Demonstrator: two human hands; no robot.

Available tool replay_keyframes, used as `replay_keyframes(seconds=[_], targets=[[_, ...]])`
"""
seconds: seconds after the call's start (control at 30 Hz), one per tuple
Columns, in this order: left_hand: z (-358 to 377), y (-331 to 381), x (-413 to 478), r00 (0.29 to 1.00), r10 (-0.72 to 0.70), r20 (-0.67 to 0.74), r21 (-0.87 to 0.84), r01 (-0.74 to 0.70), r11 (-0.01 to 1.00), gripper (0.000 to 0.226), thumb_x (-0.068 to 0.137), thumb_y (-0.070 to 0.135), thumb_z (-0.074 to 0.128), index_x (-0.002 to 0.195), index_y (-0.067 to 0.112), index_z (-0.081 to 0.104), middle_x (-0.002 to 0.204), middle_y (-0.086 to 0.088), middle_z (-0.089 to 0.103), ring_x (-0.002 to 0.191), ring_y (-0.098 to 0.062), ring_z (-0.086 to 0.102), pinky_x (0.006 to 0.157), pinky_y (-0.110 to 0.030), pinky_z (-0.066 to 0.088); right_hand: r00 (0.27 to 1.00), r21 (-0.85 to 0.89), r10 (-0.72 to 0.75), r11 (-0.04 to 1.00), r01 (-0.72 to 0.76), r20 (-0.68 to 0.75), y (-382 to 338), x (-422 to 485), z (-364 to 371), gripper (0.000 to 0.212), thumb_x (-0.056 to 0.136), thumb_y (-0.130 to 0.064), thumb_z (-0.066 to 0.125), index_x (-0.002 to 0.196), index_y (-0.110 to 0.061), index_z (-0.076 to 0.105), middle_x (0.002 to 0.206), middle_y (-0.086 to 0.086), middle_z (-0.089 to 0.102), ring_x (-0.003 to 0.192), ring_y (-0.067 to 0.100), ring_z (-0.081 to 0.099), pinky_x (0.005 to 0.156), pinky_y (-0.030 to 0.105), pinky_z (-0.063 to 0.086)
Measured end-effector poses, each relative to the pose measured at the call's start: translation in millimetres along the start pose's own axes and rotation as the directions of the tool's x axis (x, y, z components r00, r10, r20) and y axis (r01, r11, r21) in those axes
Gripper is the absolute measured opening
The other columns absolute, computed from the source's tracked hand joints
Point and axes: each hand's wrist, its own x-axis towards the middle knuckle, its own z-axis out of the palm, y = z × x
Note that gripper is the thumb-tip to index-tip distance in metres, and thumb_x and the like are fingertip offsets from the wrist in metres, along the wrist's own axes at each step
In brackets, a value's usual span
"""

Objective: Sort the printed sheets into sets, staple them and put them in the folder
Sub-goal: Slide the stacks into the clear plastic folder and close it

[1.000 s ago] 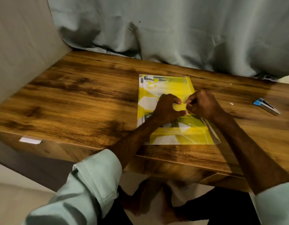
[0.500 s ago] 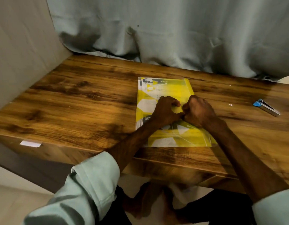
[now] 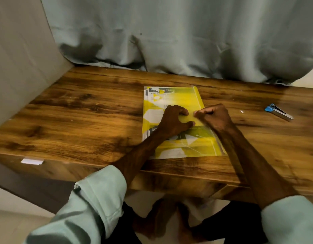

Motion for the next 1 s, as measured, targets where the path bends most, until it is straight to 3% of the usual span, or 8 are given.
replay_keyframes(seconds=[0.1, 0.2, 0.4, 0.57, 0.63, 0.77, 0.83, 1.0], targets=[[-1, 1, -2, 1.0, 0.019, 0.008, 0.015, -0.019, 1.0, 0.046, 0.07, 0.04, 0.093, 0.102, 0.013, 0.075, 0.105, -0.001, 0.07, 0.103, -0.017, 0.06, 0.096, -0.031, 0.044, 0.996, -0.059, -0.014, 0.998, 0.008, -0.091, -2, 4, 11, 0.018, 0.071, -0.036, 0.089, 0.075, -0.021, 0.08, 0.065, -0.007, 0.073, 0.055, 0.005, 0.062, 0.062, 0.029, 0.053], [-1, 2, -3, 1.0, 0.031, 0.004, 0.029, -0.031, 0.999, 0.047, 0.071, 0.04, 0.092, 0.104, 0.013, 0.074, 0.107, 0.0, 0.068, 0.105, -0.016, 0.057, 0.093, -0.019, 0.036, 0.986, -0.089, 0.037, 0.995, -0.052, -0.162, -4, 9, 16, 0.024, 0.065, -0.041, 0.09, 0.071, -0.021, 0.078, 0.064, -0.007, 0.072, 0.058, 0.008, 0.064, 0.068, 0.032, 0.057], [-7, 6, -3, 0.995, 0.091, 0.039, 0.054, -0.093, 0.994, 0.05, 0.073, 0.042, 0.091, 0.109, 0.012, 0.073, 0.109, -0.001, 0.069, 0.106, -0.012, 0.056, 0.099, -0.028, 0.04, 0.966, -0.252, -0.047, 0.967, -0.02, -0.254, -6, 7, 27, 0.025, 0.073, -0.042, 0.085, 0.072, -0.019, 0.075, 0.071, -0.004, 0.072, 0.074, 0.017, 0.07, 0.078, 0.034, 0.055], [-10, 7, -2, 0.992, 0.114, 0.049, 0.086, -0.118, 0.989, 0.048, 0.073, 0.042, 0.09, 0.107, 0.012, 0.074, 0.108, -0.002, 0.069, 0.105, -0.014, 0.057, 0.098, -0.034, 0.044, 0.989, -0.213, -0.087, 0.975, 0.06, -0.121, 2, 17, 15, 0.025, 0.076, -0.043, 0.085, 0.073, -0.02, 0.076, 0.069, -0.007, 0.07, 0.062, 0.007, 0.062, 0.062, 0.024, 0.046], [-11, 5, -2, 0.99, 0.128, 0.063, 0.092, -0.134, 0.987, 0.047, 0.074, 0.043, 0.09, 0.107, 0.013, 0.073, 0.109, -0.001, 0.068, 0.106, -0.016, 0.057, 0.098, -0.036, 0.045, 0.989, -0.169, -0.135, 0.978, 0.124, -0.056, 6, 23, 7, 0.013, 0.078, -0.031, 0.085, 0.08, -0.019, 0.079, 0.074, -0.009, 0.073, 0.066, 0.005, 0.062, 0.068, 0.024, 0.049], [-16, 1, 0, 0.984, 0.107, 0.143, 0.043, -0.114, 0.993, 0.048, 0.077, 0.045, 0.087, 0.113, 0.017, 0.071, 0.115, 0.003, 0.067, 0.111, -0.015, 0.056, 0.101, -0.039, 0.047, 0.958, -0.311, -0.288, 0.91, 0.274, 0.003, 19, 31, -2, 0.012, 0.085, -0.013, 0.075, 0.097, -0.015, 0.078, 0.092, 0.0, 0.075, 0.081, 0.01, 0.064, 0.08, 0.027, 0.05], [-18, 2, 0, 0.979, 0.108, 0.174, 0.041, -0.117, 0.992, 0.053, 0.079, 0.044, 0.086, 0.121, 0.018, 0.068, 0.12, 0.003, 0.065, 0.112, -0.014, 0.054, 0.102, -0.038, 0.046, 0.944, -0.379, -0.328, 0.871, 0.313, 0.026, 22, 39, -4, 0.015, 0.089, -0.013, 0.07, 0.102, -0.01, 0.077, 0.105, 0.006, 0.076, 0.096, 0.019, 0.068, 0.091, 0.032, 0.052], [-18, 1, 1, 0.952, 0.18, 0.246, 0.063, -0.201, 0.978, 0.068, 0.087, 0.048, 0.074, 0.147, 0.028, 0.05, 0.135, 0.002, 0.057, 0.121, -0.019, 0.047, 0.108, -0.037, 0.038, 0.938, -0.497, -0.319, 0.797, 0.343, 0.134, 17, 60, -9, 0.036, 0.092, -0.025, 0.051, 0.106, 0.0, 0.074, 0.115, 0.02, 0.071, 0.11, 0.036, 0.064, 0.094, 0.04, 0.05]])
